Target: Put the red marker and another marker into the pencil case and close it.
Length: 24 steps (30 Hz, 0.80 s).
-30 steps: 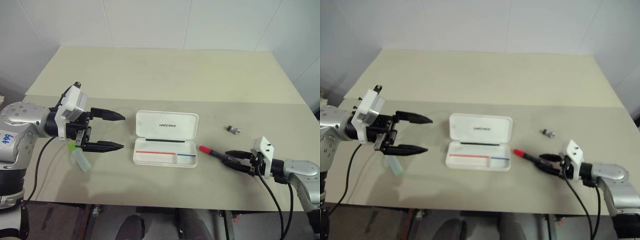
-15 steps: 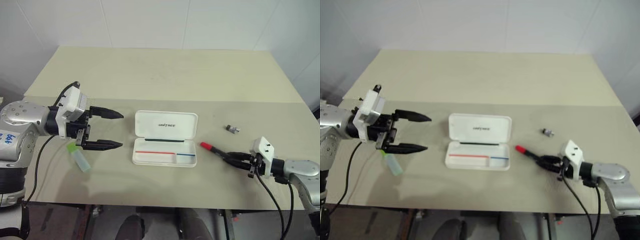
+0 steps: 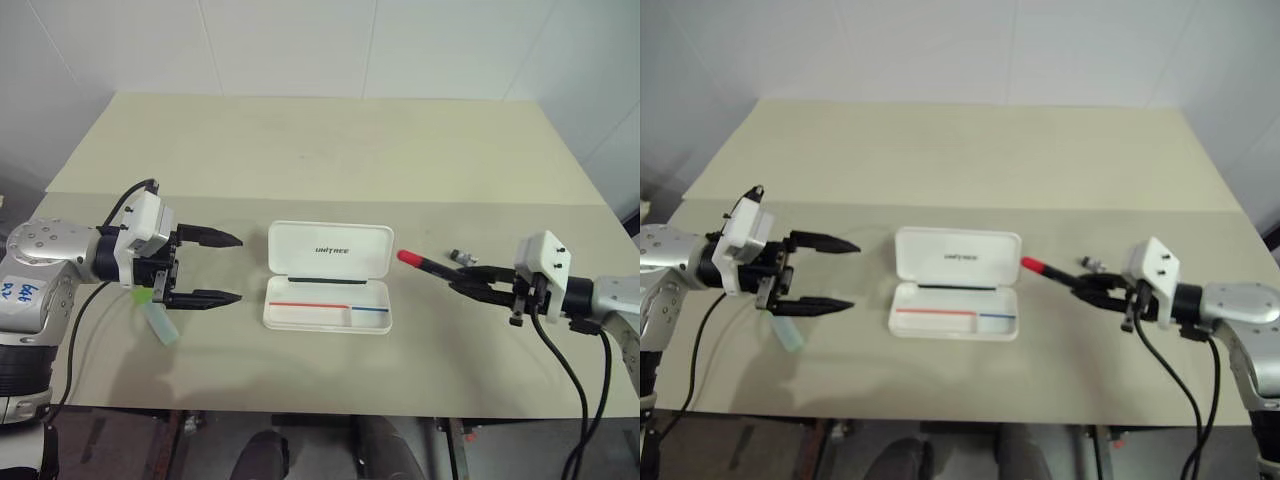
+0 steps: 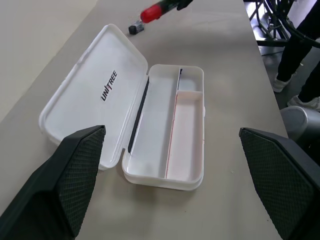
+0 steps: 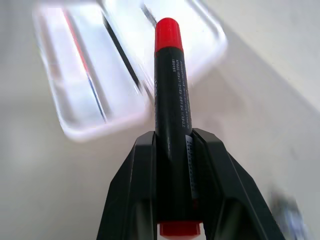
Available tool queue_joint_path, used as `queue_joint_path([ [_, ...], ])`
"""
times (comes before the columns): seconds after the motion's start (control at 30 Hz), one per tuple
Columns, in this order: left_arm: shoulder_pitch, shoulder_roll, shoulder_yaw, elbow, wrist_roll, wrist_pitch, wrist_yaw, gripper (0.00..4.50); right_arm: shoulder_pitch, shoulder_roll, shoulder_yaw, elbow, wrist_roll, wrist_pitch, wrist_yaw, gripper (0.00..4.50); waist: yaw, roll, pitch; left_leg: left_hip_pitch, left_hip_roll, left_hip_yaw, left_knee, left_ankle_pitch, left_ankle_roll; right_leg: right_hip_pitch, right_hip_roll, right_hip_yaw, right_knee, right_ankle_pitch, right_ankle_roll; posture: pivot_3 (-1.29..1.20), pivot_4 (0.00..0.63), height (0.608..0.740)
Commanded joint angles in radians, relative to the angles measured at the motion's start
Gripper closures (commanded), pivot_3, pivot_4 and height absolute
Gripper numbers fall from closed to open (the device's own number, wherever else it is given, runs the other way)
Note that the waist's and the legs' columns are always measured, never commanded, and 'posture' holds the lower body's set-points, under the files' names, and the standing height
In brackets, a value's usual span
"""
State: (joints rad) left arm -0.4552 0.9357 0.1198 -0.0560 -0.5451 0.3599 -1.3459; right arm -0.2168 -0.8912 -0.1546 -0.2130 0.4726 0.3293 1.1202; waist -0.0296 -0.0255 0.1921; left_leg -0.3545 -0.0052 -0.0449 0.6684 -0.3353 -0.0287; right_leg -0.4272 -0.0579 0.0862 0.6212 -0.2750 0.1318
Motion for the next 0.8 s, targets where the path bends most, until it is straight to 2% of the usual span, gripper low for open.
queue_joint_path([
  [0.03,0.014,0.004,0.045,-0.007,-0.004,-0.016,0.013,0.0,-0.054,0.032,0.057,-0.077,0.037,0.041,0.003,3.85,0.0,0.0,0.0,0.0,0.0,0.0,0.0,0.0,0.0,0.0,0.0,0.0,0.0,0.0,0.0,0.0,0.15,0.74],
  [0.2,0.033,0.002,0.053,-0.024,-0.007,-0.012,0.025,0.0,-0.136,0.096,0.159,-0.059,0.028,0.051,0.029,3.85,0.0,0.0,0.0,-0.001,0.0,-0.001,-0.001,0.0,0.0,-0.001,-0.002,0.0,-0.001,0.0,0.0,0.0,0.15,0.74],
  [0.3,0.052,0.004,0.065,-0.042,-0.011,-0.005,0.039,0.0,-0.224,0.163,0.276,0.026,-0.038,0.009,0.074,3.85,-0.003,0.0,0.0,-0.001,0.0,-0.001,0.0,0.0,0.0,-0.001,-0.002,0.0,-0.001,0.0,0.0,0.0,0.15,0.74],
  [0.4,0.065,0.006,0.072,-0.057,-0.016,0.002,0.05,0.0,-0.288,0.21,0.336,0.112,-0.09,-0.046,0.106,3.85,-0.002,0.0,0.0,0.0,0.0,-0.001,-0.001,0.0,0.0,-0.001,-0.001,0.0,-0.001,0.0,0.0,0.0,0.15,0.74],
  [0.6,0.088,0.004,0.081,-0.093,-0.025,0.022,0.077,0.0,-0.388,0.303,0.415,0.282,-0.178,-0.139,0.143,3.85,-0.002,0.0,0.0,-0.002,0.0,-0.001,-0.001,0.0,0.0,-0.002,-0.002,-0.001,-0.001,0.0,0.0,0.0,0.15,0.74],
  [0.8,0.101,0.002,0.088,-0.114,-0.028,0.033,0.093,0.0,-0.429,0.351,0.434,0.374,-0.226,-0.195,0.163,3.85,-0.001,0.0,0.0,-0.002,0.0,-0.001,-0.002,0.0,0.0,-0.003,-0.002,-0.001,0.0,0.0,0.0,0.0,0.15,0.74],
])
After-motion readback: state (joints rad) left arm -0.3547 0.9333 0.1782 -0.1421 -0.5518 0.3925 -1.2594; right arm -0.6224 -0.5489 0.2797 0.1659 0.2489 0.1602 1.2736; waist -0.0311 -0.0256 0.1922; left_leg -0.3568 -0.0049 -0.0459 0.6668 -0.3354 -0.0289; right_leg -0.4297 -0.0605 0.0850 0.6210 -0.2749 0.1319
